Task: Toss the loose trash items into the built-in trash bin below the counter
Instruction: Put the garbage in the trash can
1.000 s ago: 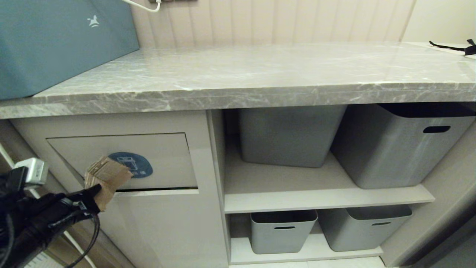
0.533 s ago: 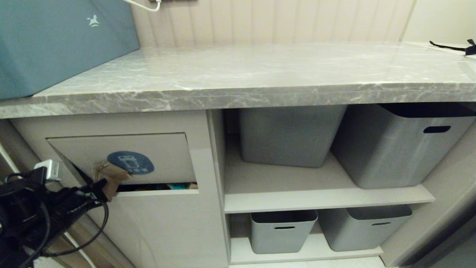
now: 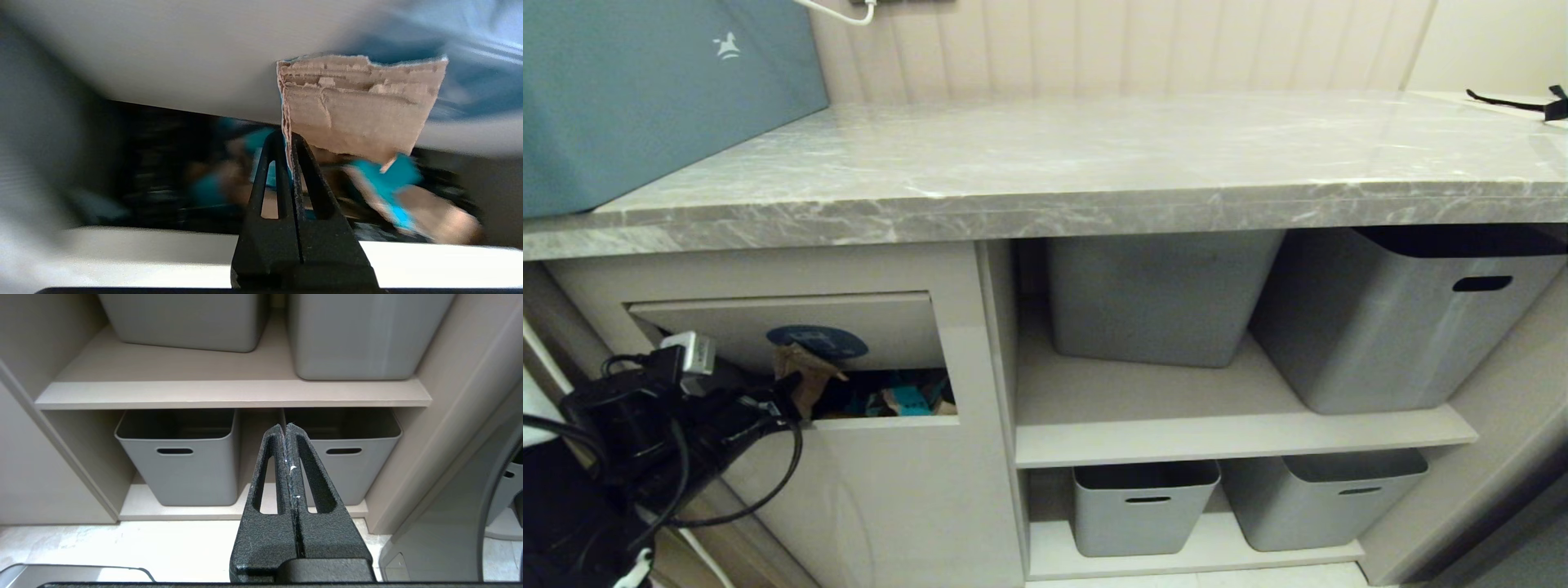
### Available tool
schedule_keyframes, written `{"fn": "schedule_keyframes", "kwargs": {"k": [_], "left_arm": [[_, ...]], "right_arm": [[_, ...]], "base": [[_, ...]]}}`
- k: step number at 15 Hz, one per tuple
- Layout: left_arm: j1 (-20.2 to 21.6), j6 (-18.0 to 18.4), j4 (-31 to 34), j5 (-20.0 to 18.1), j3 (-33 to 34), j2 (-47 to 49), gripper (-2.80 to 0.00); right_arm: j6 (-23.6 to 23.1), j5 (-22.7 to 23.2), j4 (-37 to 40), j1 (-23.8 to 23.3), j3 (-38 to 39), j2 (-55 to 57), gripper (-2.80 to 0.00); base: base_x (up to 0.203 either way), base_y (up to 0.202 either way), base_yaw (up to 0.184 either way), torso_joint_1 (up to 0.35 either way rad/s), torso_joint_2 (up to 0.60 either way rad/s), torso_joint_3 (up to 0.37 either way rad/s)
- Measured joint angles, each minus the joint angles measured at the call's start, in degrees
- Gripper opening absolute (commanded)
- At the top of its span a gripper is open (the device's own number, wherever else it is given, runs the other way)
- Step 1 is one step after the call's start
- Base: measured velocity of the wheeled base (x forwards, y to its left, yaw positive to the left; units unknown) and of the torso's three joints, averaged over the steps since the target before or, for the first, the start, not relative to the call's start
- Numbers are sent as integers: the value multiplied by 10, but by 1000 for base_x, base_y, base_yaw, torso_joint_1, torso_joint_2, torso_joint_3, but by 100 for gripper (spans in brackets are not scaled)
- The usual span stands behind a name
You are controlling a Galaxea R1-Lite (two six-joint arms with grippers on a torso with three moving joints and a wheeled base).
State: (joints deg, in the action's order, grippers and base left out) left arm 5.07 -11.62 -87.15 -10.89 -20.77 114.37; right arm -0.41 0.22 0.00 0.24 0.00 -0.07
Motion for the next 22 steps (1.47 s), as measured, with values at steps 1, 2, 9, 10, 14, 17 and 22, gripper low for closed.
{"fn": "schedule_keyframes", "kwargs": {"k": [1,2,9,10,14,17,22], "left_arm": [[-14,0,0,3,-1,1,-280],[-23,-1,0,7,-2,3,-280],[-33,-19,0,53,-53,36,-280],[-33,-20,0,54,-62,40,-280],[-33,-22,0,61,-73,52,-280],[-33,-24,0,60,-74,54,0],[-32,-33,0,61,-75,55,0]], "right_arm": [[0,0,0,0,0,0,-280],[0,0,0,0,0,0,-280],[0,0,0,0,0,0,-280],[0,0,0,0,0,0,-280],[0,0,0,0,0,0,-280],[1,0,0,0,0,0,-280],[1,0,0,0,0,0,-280]], "base": [[0,0,0,0,0,0],[0,0,0,0,0,0],[0,0,0,0,0,0],[0,0,0,0,0,0],[0,0,0,0,0,0],[0,0,0,0,0,0],[0,0,0,0,0,0]]}}
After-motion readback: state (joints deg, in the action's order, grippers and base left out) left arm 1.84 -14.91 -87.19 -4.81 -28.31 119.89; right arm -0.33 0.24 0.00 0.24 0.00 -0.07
